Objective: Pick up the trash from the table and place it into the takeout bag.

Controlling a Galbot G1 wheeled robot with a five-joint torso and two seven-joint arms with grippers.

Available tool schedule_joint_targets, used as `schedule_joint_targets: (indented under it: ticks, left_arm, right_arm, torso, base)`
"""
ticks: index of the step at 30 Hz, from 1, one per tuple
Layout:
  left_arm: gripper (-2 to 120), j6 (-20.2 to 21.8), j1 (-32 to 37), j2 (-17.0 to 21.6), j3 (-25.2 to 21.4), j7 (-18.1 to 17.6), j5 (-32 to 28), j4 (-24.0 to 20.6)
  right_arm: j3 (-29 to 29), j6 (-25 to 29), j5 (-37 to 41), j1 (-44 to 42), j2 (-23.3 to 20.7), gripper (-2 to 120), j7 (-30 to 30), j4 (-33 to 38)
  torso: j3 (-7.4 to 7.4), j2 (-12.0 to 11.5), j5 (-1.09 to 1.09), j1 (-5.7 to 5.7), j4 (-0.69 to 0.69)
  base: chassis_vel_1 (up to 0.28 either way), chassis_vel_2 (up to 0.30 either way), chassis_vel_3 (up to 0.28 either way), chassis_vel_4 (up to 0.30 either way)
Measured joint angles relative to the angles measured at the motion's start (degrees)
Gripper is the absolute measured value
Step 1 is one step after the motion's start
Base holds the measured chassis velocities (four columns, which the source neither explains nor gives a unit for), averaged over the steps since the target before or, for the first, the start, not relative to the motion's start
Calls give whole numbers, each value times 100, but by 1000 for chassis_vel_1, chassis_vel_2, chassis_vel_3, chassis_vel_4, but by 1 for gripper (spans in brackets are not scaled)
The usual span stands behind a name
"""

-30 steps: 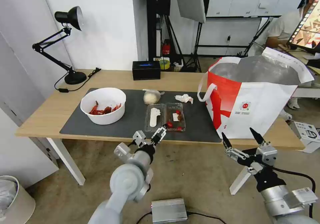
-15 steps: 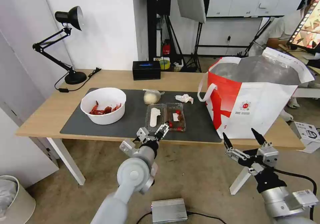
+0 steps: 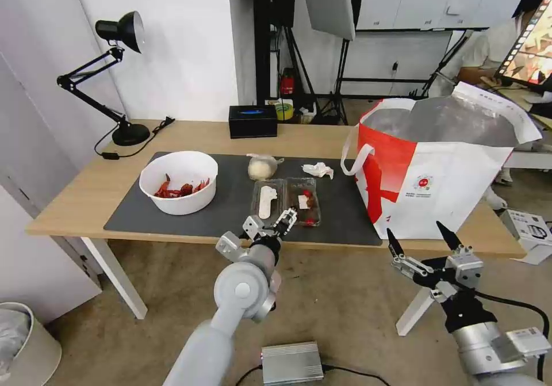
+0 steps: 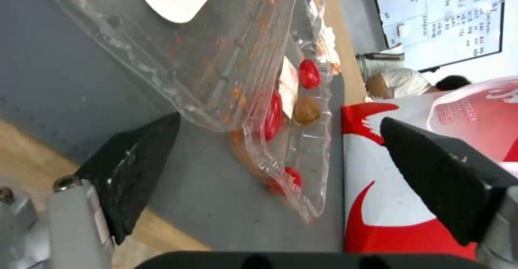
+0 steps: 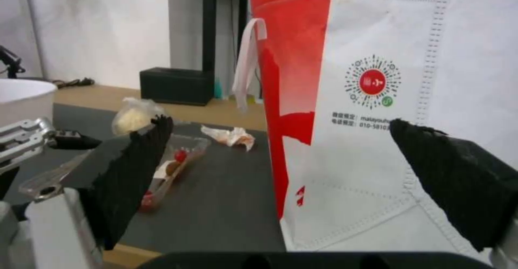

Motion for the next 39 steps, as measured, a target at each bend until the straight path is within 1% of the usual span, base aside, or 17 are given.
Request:
schedule_joint_targets:
  ticks: [11,19,21,22,29,39]
  left_arm:
    - [100,-60,-59,-45,2,-19,19,84]
    - [100,-139,-45,-41,-33,-50,7,49]
    - [100,-153,-46,-40,-43,-57,8,48]
    - [100,-177,-50,-37,-63,-72,9,46]
    - [100,-258,-61,-80,-86,-118,9,46]
    - [100,-381,-42,-140,-116,-81,2,-31]
  right_arm:
    - [-26,6,-2,33,20,100,2,-69]
    - [-72,7,-23,46,43,100,1,-107]
    - [-73,7,-24,46,45,100,1,-108]
    - [-77,7,-28,47,46,100,-2,-112]
    - [-83,16,-39,42,50,100,-8,-127]
    - [-90,20,-56,47,66,100,-16,-132]
  torso:
    - [0,0,0,-1,0]
    - [1,-1,-1,0,-2]
    - [1,-1,-2,0,-2]
    - [1,-1,0,1,1]
    - [2,-2,-1,1,1]
    - [2,-2,0,1,1]
  base:
    - [0,0,0,0]
    - [0,0,0,0]
    - [0,0,0,0]
    - [0,0,0,0]
    - [0,0,0,0]
    - [0,0,0,0]
